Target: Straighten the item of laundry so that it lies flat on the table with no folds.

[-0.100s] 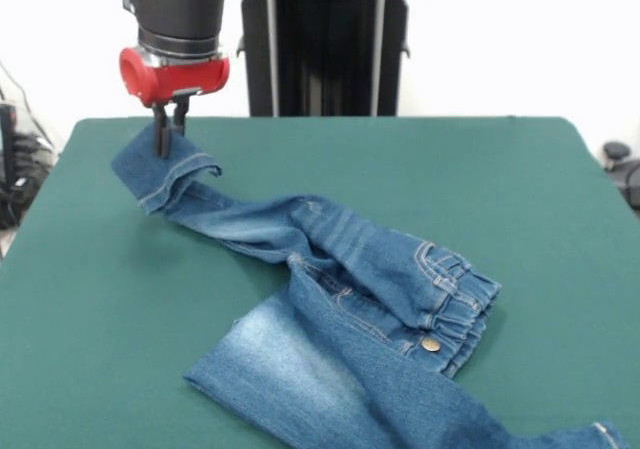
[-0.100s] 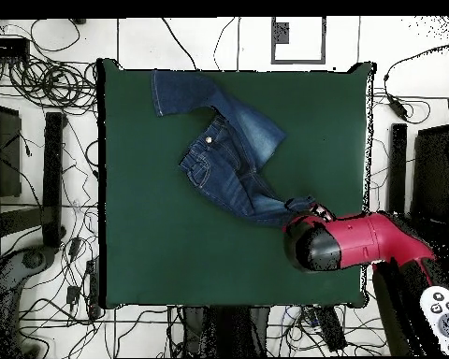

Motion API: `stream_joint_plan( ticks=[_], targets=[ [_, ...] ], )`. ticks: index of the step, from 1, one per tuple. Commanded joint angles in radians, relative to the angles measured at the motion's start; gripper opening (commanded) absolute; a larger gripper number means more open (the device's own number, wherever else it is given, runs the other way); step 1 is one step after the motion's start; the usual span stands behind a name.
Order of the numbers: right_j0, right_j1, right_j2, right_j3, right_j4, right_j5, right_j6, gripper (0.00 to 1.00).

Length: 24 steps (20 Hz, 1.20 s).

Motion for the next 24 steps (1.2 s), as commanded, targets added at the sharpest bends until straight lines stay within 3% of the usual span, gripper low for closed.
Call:
stream_joint_plan(
  ticks=[1,9,24],
  targets=[
    [0.028,0.023,-0.004,0.088,-0.077,0.078,-0.154,0.0],
    [0.02,0.062,0.014,0.088,-0.143,0.008,-0.154,0.0],
    [-0.059,0.184,0.072,0.117,-0.254,-0.292,-0.065,0.0]
  ],
)
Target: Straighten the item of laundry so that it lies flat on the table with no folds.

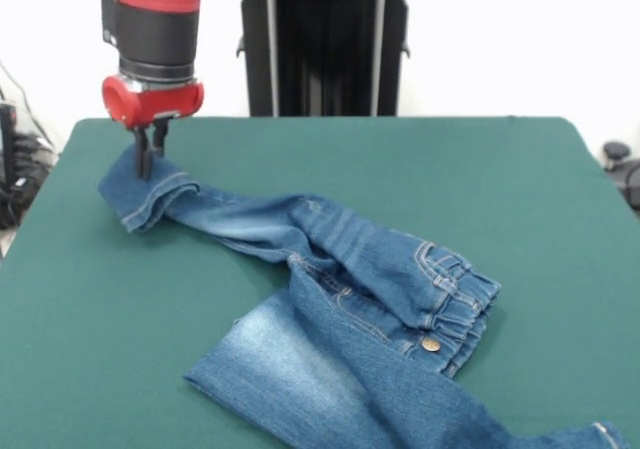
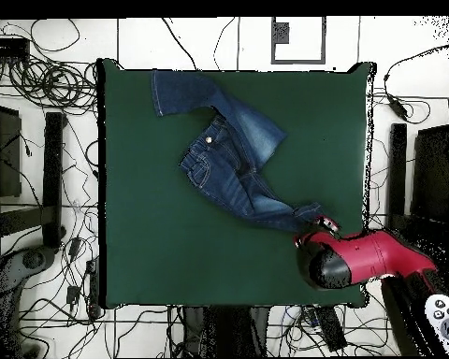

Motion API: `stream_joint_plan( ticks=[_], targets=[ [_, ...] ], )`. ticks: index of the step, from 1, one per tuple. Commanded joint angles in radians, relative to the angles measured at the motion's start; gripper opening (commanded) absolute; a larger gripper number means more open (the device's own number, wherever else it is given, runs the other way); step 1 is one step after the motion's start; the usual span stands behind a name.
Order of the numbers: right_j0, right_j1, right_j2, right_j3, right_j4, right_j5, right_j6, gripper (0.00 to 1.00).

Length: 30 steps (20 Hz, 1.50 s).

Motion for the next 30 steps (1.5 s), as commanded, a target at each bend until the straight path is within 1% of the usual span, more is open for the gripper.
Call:
stream_joint_plan(
  ticks=[1,3,7,15,17,22,24,27,30],
  targets=[
    [0.032,0.095,0.064,0.09,-0.09,-0.113,-0.049,0.0],
    [0.061,0.09,0.029,0.085,-0.112,-0.135,-0.003,0.0],
    [0.06,0.073,0.009,0.098,-0.12,-0.164,0.025,0.0],
    [0.037,0.028,-0.004,0.124,-0.119,-0.163,0.01,0.0],
    [0.02,0.013,-0.01,0.13,-0.133,-0.169,-0.002,0.0],
    [-0.024,0.004,0.01,0.133,-0.132,-0.165,-0.035,0.0],
    [-0.024,0.004,0.005,0.128,-0.133,-0.158,-0.032,0.0],
    [0.004,-0.012,-0.031,0.121,-0.172,-0.167,-0.009,0.0],
    [-0.043,-0.027,-0.021,0.148,-0.192,-0.213,-0.01,0.0]
  ],
)
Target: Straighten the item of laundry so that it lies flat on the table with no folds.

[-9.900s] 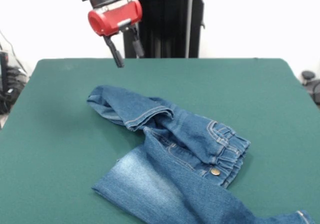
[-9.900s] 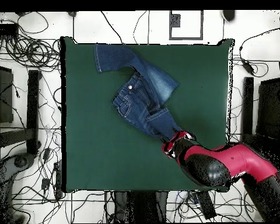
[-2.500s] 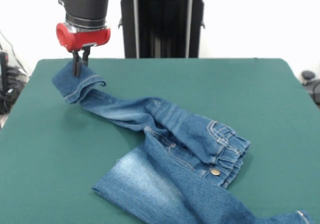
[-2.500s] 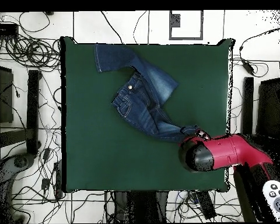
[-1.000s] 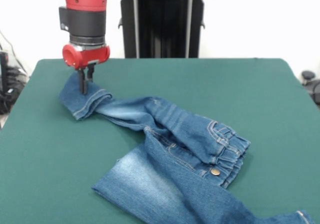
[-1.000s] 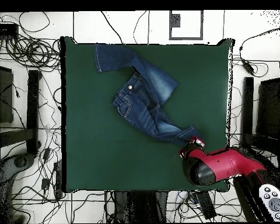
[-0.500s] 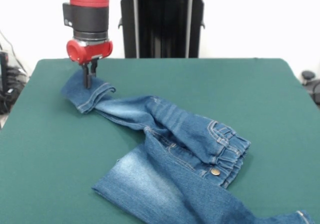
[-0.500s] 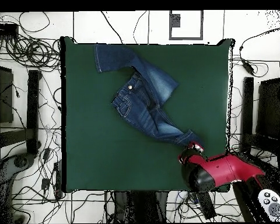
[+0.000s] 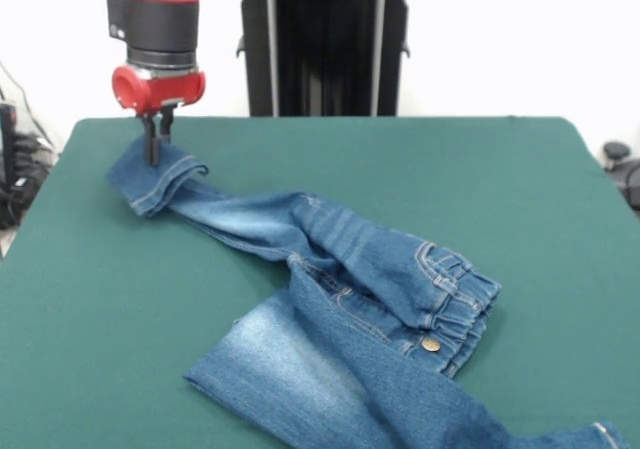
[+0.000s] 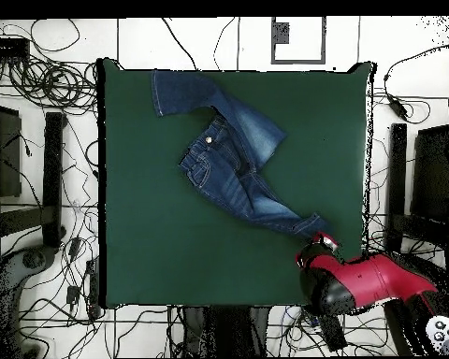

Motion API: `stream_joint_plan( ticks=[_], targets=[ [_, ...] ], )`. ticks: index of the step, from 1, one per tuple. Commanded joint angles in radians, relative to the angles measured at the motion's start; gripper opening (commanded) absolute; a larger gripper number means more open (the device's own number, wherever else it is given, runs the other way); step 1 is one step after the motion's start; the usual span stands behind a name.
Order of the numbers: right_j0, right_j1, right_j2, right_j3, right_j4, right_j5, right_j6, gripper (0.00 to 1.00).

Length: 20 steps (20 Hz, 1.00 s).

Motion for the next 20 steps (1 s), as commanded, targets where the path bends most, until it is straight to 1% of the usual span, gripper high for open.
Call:
stream_joint_plan(
  ticks=[1,5,12,16,17,20],
  targets=[
    [-0.009,-0.019,0.008,0.068,-0.093,-0.09,-0.012,0.0],
    [0.005,-0.033,-0.014,0.093,-0.138,-0.105,0.004,0.0],
    [0.034,-0.018,-0.049,0.103,-0.206,-0.14,0.03,0.0],
    [0.072,-0.02,-0.096,0.108,-0.239,-0.175,0.078,0.0],
    [0.07,-0.025,-0.102,0.113,-0.238,-0.179,0.08,0.0],
    [0.104,-0.021,-0.149,0.108,-0.249,-0.221,0.124,0.0]
  ],
)
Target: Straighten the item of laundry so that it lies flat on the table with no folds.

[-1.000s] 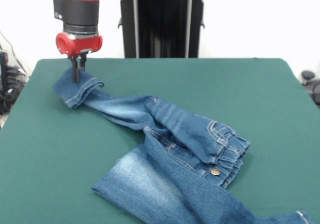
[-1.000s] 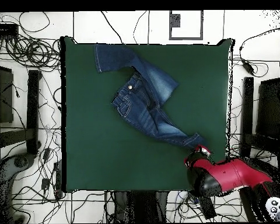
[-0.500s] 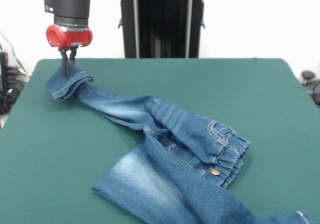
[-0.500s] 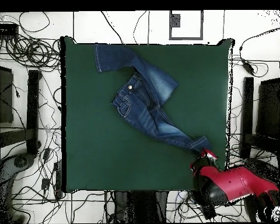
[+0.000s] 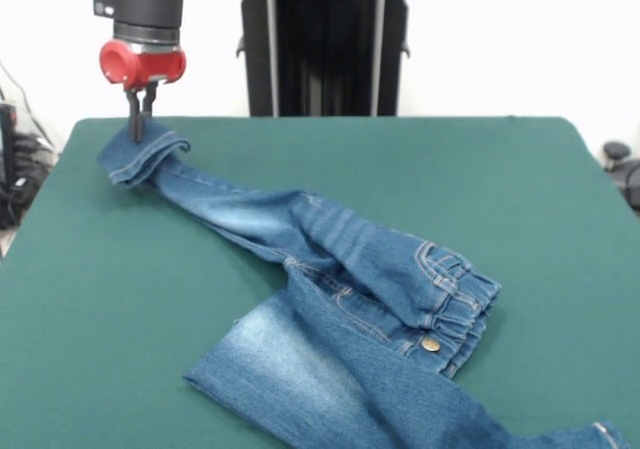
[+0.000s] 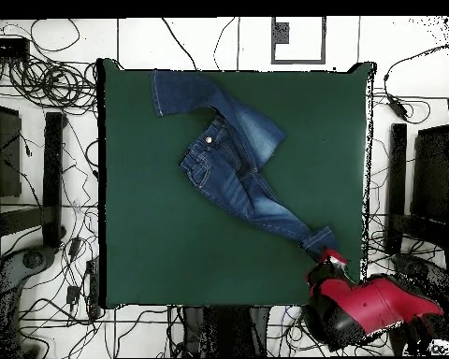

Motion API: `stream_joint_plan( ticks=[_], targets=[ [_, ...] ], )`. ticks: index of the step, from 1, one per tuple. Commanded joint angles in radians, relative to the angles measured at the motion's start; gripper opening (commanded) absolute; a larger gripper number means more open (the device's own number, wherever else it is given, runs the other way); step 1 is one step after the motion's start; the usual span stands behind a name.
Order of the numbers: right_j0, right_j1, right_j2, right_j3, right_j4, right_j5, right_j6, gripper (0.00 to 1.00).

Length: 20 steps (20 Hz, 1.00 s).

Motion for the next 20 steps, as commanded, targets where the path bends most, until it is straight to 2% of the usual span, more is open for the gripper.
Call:
stream_joint_plan(
  ticks=[1,7,10,13,15,17,18,19,20],
  targets=[
    [0.103,0.034,-0.072,0.039,-0.068,-0.1,0.142,0.0],
    [0.138,0.053,-0.164,0.005,-0.071,-0.153,0.143,0.0],
    [0.171,0.073,-0.24,-0.02,-0.048,-0.236,0.131,0.0],
    [0.119,0.083,-0.21,-0.001,-0.003,-0.33,0.114,0.0],
    [0.095,0.084,-0.166,0.014,-0.013,-0.334,0.133,0.0],
    [0.03,0.08,-0.088,0.044,-0.016,-0.28,0.172,0.0],
    [-0.003,0.078,-0.049,0.059,-0.017,-0.253,0.192,1.0],
    [-0.017,0.053,-0.02,0.073,-0.051,-0.265,0.205,1.0],
    [0.013,0.044,-0.044,0.068,-0.064,-0.259,0.17,1.0]
  ],
)
